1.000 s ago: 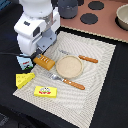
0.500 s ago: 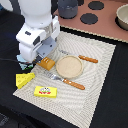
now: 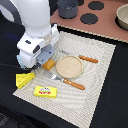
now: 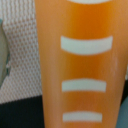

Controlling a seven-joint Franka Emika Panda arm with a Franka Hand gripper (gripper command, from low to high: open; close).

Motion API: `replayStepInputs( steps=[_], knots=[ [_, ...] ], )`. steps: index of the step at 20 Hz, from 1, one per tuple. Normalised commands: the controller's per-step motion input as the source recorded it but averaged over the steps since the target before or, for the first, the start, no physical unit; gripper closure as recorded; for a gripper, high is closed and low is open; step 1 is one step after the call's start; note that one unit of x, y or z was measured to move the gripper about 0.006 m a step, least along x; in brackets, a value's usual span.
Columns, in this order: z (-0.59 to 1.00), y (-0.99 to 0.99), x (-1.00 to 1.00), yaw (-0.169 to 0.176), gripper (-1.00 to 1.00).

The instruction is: Interact with the objects in diverse but meaningful ways.

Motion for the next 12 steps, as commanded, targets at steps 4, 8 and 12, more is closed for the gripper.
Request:
replayStepInputs(
  steps=[4,8,12],
  knots=[
    [0.16,-0.14,0.33,0.000,1.00],
    [0.17,-0.20,0.31,0.000,1.00],
    [0.12,-0.24,0.29,0.000,1.00]
  ],
)
